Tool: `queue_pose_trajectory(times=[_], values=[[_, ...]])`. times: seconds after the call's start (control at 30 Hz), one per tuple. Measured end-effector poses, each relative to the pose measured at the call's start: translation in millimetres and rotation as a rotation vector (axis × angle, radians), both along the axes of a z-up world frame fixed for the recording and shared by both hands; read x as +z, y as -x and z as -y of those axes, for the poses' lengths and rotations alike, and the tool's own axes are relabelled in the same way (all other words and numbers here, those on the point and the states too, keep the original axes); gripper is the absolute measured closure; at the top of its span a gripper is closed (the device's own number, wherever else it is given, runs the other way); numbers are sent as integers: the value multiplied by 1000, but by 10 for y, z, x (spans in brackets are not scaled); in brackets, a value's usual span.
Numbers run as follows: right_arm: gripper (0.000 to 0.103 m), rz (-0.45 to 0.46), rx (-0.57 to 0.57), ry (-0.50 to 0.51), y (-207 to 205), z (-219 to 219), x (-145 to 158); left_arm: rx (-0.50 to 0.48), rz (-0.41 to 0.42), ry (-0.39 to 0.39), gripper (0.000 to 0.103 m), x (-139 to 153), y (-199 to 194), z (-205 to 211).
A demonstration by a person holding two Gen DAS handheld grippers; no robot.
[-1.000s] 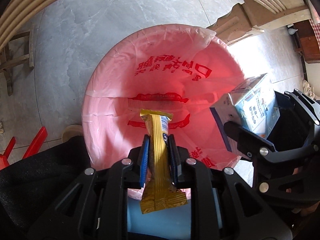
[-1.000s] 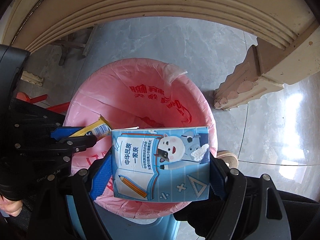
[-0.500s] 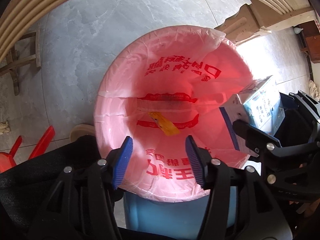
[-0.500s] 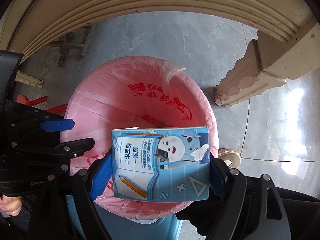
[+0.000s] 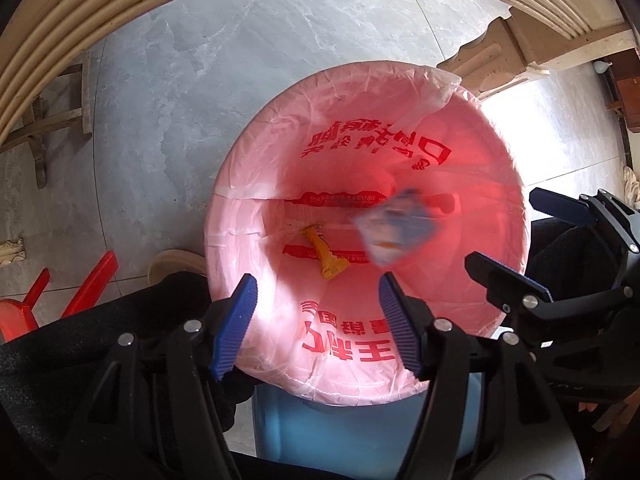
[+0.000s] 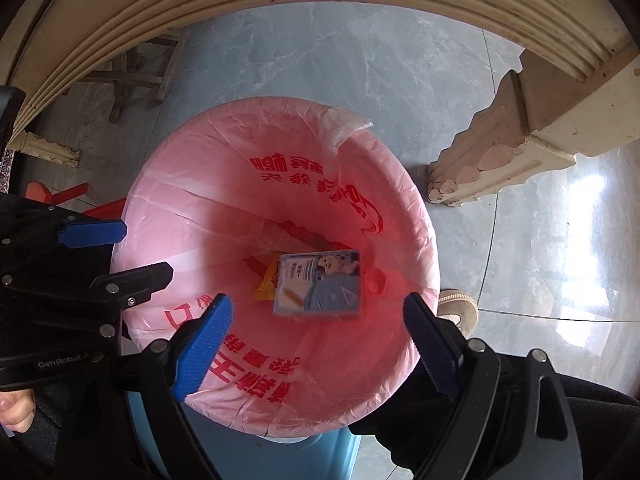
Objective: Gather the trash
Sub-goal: 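Move both tools back over the table toward the red cup and white medicine box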
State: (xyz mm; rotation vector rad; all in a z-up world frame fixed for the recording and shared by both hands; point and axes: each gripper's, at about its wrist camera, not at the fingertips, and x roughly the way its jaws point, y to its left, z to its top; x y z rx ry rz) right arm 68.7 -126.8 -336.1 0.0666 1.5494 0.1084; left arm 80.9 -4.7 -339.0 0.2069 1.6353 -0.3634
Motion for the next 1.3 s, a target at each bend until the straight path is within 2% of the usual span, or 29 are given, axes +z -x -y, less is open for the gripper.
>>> queue_pose_trajectory(times=[0.37,0.5,0.57,0.67,0.77,0.87,0.97,1.07,1.2,1.3], values=[[15,21,13,1,14,-22,90,-2,31,-33,35,80,20,6],[15,57,16,-9,66,-15,271,7,54,-34,34,245,46,-31],[15,109,7,-6,111,-6,476,2,81,-35,34,402,79,-50],[15,189,22,-29,189,-2,882,8,127,-28,34,753,136,-139],[15,267,21,-64,248,61,1379,25,168,-1,34,1230,165,-274],[8,369,22,-88,263,159,1942,50,234,18,32,1789,113,-432],[7,471,45,-79,186,193,2525,74,310,18,25,2392,-40,-588],[7,565,76,-44,62,201,3075,78,367,40,24,2966,-237,-664],[7,667,105,-16,-151,176,3703,112,358,129,21,3595,-570,-709],[7,700,109,-32,-333,180,4046,101,389,104,21,3951,-779,-606]])
